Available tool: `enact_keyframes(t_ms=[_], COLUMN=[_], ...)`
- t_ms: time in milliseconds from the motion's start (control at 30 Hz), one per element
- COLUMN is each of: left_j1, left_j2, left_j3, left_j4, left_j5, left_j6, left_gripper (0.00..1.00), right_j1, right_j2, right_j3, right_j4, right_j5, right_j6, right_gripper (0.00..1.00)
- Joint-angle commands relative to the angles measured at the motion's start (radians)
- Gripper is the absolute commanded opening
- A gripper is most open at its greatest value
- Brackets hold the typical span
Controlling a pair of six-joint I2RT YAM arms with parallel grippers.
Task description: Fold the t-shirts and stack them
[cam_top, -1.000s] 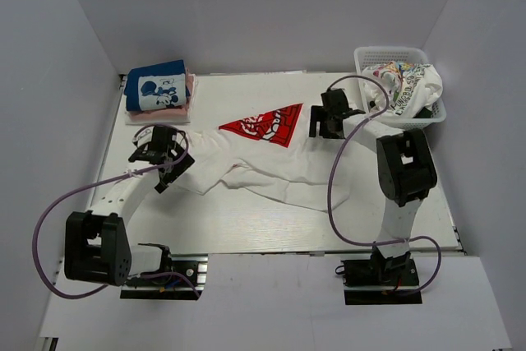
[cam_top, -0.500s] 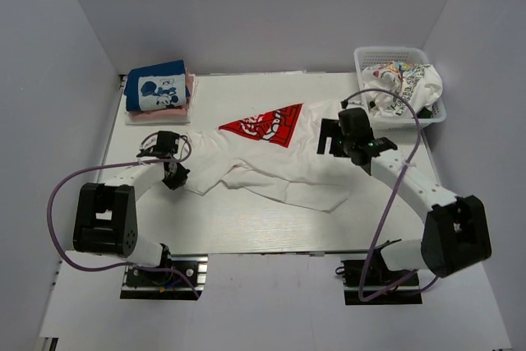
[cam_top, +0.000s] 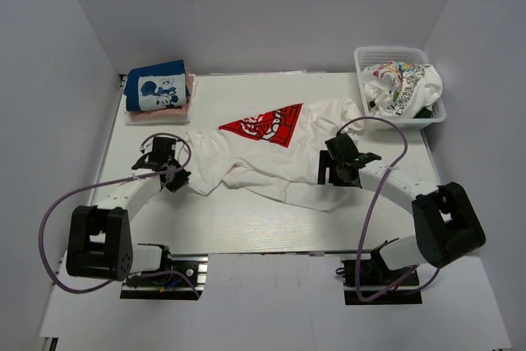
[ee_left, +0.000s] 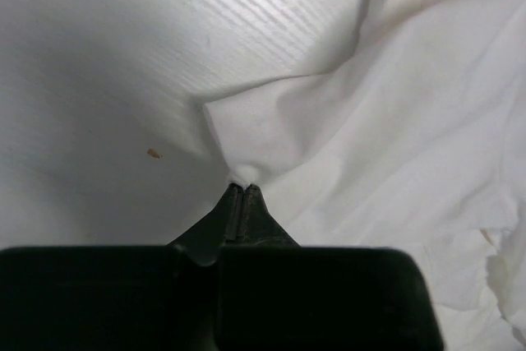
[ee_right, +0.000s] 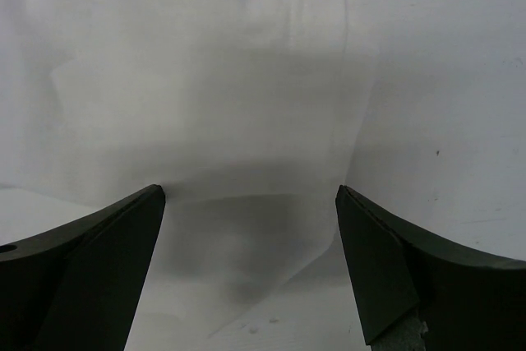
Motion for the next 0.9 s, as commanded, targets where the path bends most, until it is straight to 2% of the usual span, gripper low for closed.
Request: enact_keyframes(t_ms=[0,167,367,600,733,833,867], left_j1=[-0.005,-0.005,-0.005,-0.005,-0.005,-0.005,-0.005], left_j2=[-0.082,-0.114,-0.124,-0.133,-0.142,-0.171,-0.185], left_j3=[0.004,-0.005,-0.005,-0.014,-0.005,0.004,0.004], left_j4=[0.012,-0.007,-0.007,-0.007,-0.007,0.012,0.027], left_j5=[0.022,0.022,0.022,0.031,0.031,0.049,0.06], left_j6=[0.019,0.028,0.029,0.029,0.029,0.057,0.058], left_gripper=[0.0,0.0,0.0,0.0,0.0,0.0,0.0], right_j1=[-0.002,-0.005,-0.006,-0.005,-0.005,-0.005,-0.003], right_j2=[0.064,0.122,0.085,0.125,0.13,0.11,0.095], right_j3=[0.048,0.074,0.051,0.056,0.049,0.045,0.042], right_j4=[0.068,0.099,0.172,0.155,0.157,0.152,0.146], right_j5=[0.089,0.103,0.068,0.047,-0.025,-0.064,-0.064], right_j6=[-0.002,-0.017,-0.035,-0.028,-0.029,-0.043,-0.051], right_gripper=[0.9,0.9,0.9,0.9,0.72,0.21,0.0])
